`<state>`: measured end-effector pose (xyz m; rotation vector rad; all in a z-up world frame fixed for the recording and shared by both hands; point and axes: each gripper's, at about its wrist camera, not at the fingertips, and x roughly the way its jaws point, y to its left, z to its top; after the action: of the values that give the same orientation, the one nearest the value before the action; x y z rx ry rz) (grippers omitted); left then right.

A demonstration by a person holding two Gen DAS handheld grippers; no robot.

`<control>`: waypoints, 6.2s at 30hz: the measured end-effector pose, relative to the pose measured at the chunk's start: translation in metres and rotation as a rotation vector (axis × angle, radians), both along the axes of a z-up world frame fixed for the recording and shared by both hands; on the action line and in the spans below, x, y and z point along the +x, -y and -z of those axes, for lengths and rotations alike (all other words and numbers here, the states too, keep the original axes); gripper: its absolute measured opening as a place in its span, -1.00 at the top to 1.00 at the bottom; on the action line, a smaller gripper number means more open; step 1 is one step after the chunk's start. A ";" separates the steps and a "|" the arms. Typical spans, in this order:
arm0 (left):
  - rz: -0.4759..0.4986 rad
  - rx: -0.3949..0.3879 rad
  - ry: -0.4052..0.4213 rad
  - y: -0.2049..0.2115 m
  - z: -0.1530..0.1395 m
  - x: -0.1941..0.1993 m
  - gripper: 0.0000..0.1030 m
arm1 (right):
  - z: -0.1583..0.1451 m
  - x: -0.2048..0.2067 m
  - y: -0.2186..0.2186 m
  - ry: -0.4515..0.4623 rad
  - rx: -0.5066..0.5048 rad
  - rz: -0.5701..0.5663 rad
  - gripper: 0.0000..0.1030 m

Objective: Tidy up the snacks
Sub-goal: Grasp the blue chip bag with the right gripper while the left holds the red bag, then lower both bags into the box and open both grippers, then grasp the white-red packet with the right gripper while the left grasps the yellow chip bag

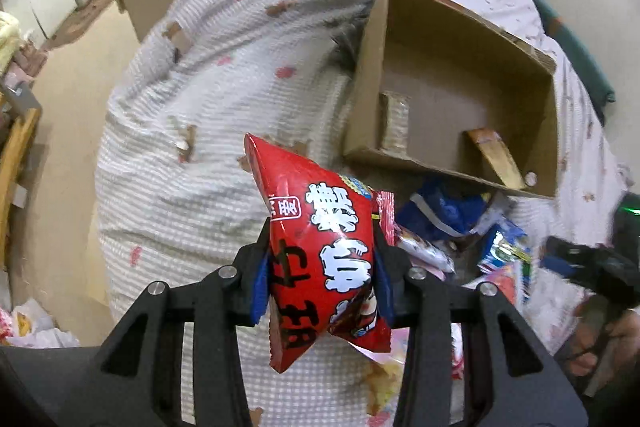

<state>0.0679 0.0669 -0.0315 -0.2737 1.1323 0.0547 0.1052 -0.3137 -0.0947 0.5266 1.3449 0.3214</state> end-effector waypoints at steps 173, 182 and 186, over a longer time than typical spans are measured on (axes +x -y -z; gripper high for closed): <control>0.024 0.075 0.055 0.012 -0.002 0.000 -1.00 | -0.021 -0.053 -0.094 0.048 0.113 -0.435 -0.29; 0.018 0.047 0.041 0.015 0.002 0.007 -1.00 | 0.018 -0.059 -0.131 -0.020 -0.061 -0.550 -0.19; 0.027 0.048 0.029 0.017 0.006 0.007 -1.00 | 0.018 -0.059 -0.131 -0.006 -0.081 -0.553 0.19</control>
<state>0.0747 0.0497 -0.0370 -0.2157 1.1040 0.0536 0.0458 -0.1825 -0.1131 0.0769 1.4884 0.7129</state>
